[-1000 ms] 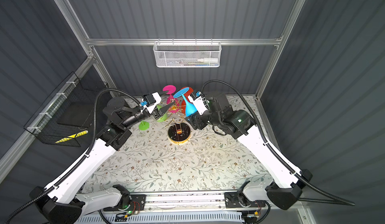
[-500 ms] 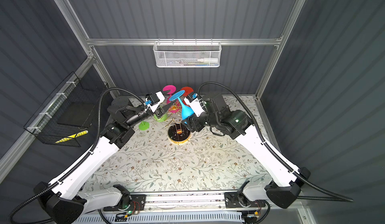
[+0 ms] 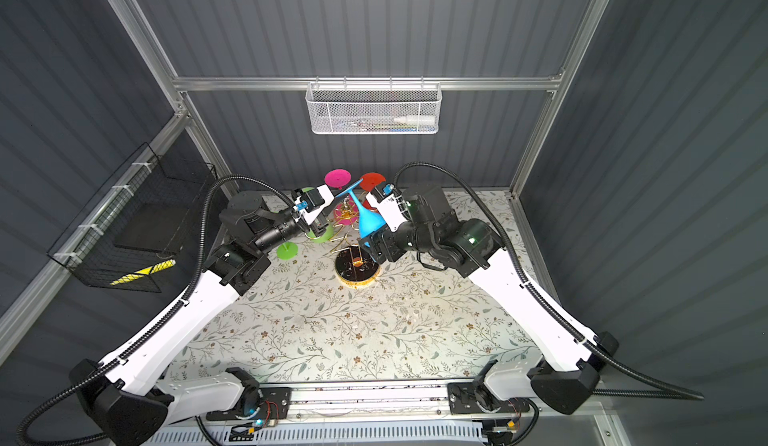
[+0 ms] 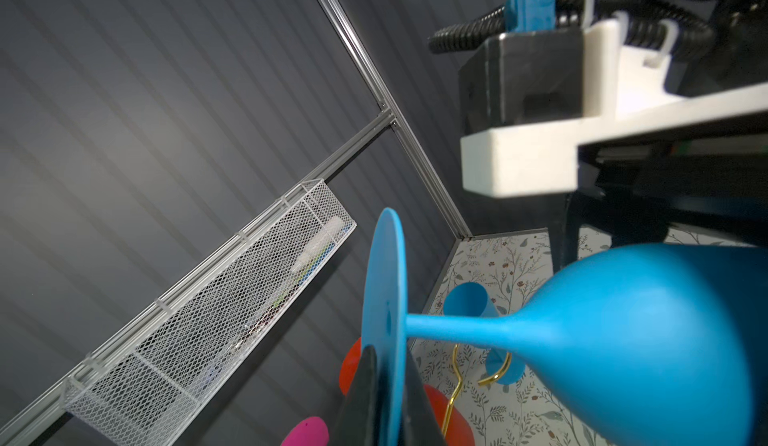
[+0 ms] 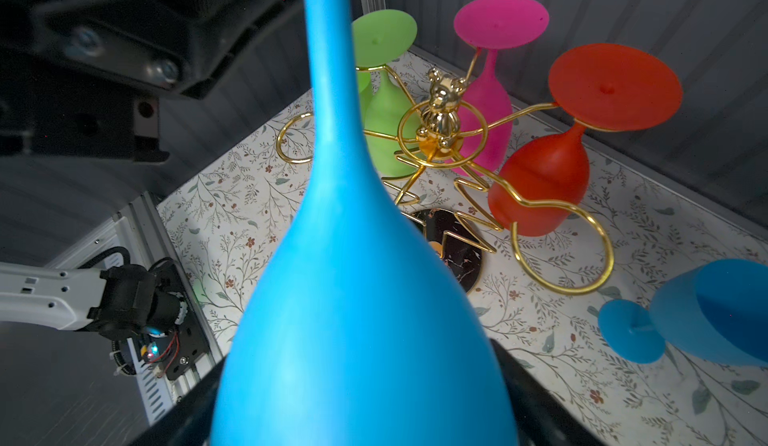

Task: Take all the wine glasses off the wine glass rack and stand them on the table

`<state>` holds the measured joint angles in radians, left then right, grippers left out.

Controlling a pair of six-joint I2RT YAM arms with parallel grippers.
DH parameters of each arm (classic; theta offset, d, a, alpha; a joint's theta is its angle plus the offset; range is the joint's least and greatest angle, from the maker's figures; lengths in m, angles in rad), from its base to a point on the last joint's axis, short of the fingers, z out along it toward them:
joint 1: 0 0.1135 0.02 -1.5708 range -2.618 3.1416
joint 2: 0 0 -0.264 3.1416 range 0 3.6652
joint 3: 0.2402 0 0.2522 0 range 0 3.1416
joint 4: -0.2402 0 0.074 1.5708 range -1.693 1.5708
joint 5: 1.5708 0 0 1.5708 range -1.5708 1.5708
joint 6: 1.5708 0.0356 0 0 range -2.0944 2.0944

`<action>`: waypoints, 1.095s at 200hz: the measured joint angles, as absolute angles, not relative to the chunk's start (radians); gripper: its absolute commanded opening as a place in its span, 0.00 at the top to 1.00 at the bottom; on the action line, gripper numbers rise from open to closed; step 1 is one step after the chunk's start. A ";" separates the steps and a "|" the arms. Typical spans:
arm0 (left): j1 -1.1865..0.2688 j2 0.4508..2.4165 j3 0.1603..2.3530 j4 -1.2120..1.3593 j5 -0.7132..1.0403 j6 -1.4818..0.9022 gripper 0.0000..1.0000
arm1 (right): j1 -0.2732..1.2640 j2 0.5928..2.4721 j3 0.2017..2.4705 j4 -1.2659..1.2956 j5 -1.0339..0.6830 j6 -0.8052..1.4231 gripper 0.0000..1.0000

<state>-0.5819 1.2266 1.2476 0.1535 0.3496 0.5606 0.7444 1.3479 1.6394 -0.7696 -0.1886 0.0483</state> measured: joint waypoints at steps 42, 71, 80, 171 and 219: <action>-0.583 1.221 1.243 0.154 0.271 0.471 1.00 | 0.741 1.271 1.592 -0.694 -0.205 0.080 0.01; -0.591 1.169 1.199 0.159 0.186 0.309 1.00 | 0.683 1.179 1.509 -0.593 -0.258 0.135 0.01; -0.591 1.151 1.185 0.160 0.149 0.255 1.00 | 0.649 1.140 1.468 -0.558 -0.297 0.161 0.01; -0.590 1.049 1.052 0.167 -0.037 -0.058 1.00 | 0.438 0.886 1.230 -0.300 -0.476 0.422 0.15; -0.590 1.047 1.052 0.174 -0.042 -0.077 1.00 | 0.438 0.974 1.231 -0.282 -0.456 0.479 0.28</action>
